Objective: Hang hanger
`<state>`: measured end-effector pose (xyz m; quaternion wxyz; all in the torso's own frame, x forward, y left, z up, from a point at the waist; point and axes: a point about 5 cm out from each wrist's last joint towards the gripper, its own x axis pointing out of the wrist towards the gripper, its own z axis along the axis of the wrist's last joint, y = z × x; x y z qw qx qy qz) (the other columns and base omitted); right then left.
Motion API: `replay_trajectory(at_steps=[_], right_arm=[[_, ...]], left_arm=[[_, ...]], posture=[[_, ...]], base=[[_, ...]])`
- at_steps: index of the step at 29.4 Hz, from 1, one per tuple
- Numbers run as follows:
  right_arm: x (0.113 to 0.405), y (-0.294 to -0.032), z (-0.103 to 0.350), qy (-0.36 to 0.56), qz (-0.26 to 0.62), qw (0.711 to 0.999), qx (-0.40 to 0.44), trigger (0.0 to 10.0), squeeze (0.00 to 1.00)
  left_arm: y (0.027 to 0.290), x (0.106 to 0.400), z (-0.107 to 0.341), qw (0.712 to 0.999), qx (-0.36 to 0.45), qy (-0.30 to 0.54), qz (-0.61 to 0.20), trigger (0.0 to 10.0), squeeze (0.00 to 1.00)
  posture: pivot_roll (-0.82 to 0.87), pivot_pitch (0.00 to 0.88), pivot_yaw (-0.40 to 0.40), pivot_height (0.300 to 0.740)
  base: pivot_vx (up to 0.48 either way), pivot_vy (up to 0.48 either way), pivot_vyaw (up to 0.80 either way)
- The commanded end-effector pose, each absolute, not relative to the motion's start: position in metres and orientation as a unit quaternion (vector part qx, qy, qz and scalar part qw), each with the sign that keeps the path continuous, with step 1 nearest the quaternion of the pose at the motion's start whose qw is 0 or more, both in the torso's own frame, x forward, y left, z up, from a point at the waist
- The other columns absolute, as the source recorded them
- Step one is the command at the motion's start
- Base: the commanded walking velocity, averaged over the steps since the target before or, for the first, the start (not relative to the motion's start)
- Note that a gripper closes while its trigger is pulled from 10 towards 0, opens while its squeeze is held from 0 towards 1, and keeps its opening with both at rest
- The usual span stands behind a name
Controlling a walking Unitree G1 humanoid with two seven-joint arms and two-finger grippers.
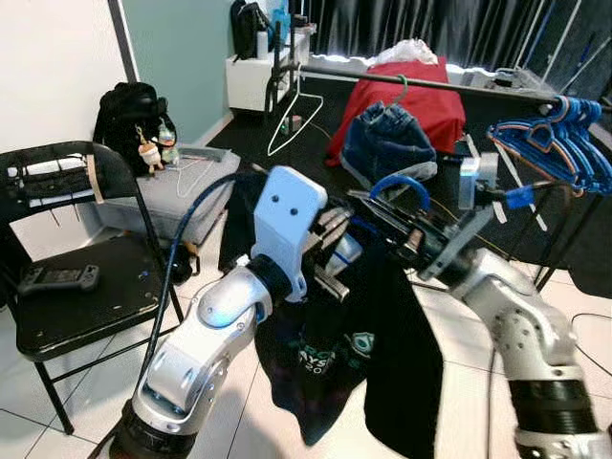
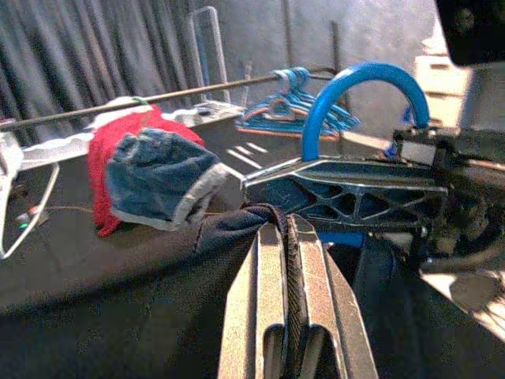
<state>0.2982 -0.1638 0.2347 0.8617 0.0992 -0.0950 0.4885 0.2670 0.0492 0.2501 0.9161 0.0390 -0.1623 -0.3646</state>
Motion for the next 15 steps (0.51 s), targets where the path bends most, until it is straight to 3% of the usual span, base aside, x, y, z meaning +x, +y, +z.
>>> replay_trajectory(at_steps=[1, 3, 7, 9, 11, 15], right_arm=[[0.279, -0.136, 0.227, -0.061, 0.599, 0.795, 0.073, 0.0, 0.0], [0.269, -0.148, 0.225, -0.032, 0.629, 0.776, 0.043, 0.0, 0.0], [0.272, -0.166, 0.23, -0.023, 0.618, 0.785, 0.019, 0.0, 0.0], [0.272, -0.166, 0.23, -0.023, 0.618, 0.785, 0.019, 0.0, 0.0], [0.273, -0.181, 0.235, -0.019, 0.606, 0.795, 0.0, 0.0, 0.0], [0.272, -0.191, 0.239, -0.017, 0.598, 0.801, -0.013, 0.0, 0.0]], left_arm=[[0.051, 0.272, 0.257, 0.916, 0.055, -0.181, -0.353, 1.7, 0.0], [0.074, 0.285, 0.263, 0.935, 0.074, -0.188, -0.29, 2.0, 0.0], [0.102, 0.295, 0.27, 0.948, 0.104, -0.193, -0.231, 1.6, 0.0], [0.102, 0.295, 0.27, 0.948, 0.104, -0.193, -0.231, 1.6, 0.0], [0.12, 0.297, 0.274, 0.948, 0.135, -0.197, -0.209, 1.1, 0.0], [0.129, 0.296, 0.277, 0.942, 0.158, -0.201, -0.216, 1.3, 0.0]], posture=[[-0.05, 0.0, -0.066, 0.736], [-0.06, 0.0, -0.067, 0.736], [-0.06, 0.0, -0.067, 0.736], [-0.06, 0.0, -0.067, 0.736], [-0.06, 0.0, -0.071, 0.736], [-0.06, 0.0, -0.07, 0.736]], base=[[0.0, 0.0, 0.0], [0.0, 0.0, 0.0], [0.0, 0.0, 0.0], [0.0, 0.0, 0.0], [0.0, 0.0, 0.0], [0.0, 0.0, 0.0]])
